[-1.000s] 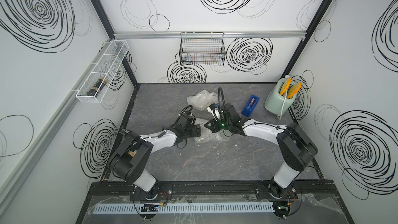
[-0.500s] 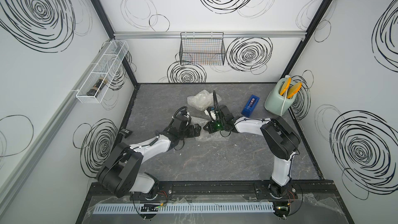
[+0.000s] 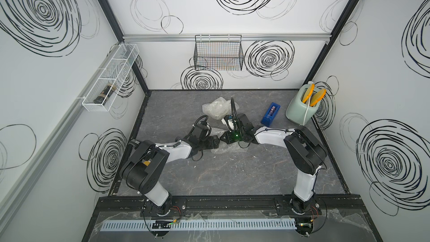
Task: Wrap bowls in bubble wrap
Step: Wrap the bowl in bubble wrap.
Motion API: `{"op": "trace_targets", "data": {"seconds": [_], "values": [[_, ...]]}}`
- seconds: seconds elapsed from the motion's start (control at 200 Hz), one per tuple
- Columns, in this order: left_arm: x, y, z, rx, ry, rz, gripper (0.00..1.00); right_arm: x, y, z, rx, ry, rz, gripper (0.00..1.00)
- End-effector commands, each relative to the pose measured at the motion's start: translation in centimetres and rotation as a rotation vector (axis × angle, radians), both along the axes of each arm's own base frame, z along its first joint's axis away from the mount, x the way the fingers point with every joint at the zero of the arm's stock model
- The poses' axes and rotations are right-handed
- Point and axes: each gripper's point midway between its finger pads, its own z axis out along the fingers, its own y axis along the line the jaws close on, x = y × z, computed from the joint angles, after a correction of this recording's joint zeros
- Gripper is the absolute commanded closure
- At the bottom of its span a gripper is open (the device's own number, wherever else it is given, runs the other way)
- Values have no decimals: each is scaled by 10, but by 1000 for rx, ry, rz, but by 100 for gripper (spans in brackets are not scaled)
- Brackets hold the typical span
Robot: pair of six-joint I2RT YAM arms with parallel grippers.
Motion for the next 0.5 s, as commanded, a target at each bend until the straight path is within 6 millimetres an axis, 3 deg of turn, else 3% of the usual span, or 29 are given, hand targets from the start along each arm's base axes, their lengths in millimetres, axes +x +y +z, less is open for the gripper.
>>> {"op": "trace_targets", "data": {"seconds": [0.0, 0.1, 0.21, 0.37, 0.495], "values": [[8, 3, -1, 39, -21, 16, 14, 1, -11, 33, 37, -46, -21, 76], [10, 5, -3, 55, -20, 18, 16, 2, -29, 61, 86, -96, -29, 70], [12, 7, -3, 66, -21, 17, 16, 8, -71, 76, 125, -142, -138, 54], [13, 6, -3, 68, -19, 14, 17, 11, -152, 67, 152, -167, -374, 40], [12, 6, -3, 67, -20, 10, 18, 5, -194, 49, 151, -146, -493, 36]]}}
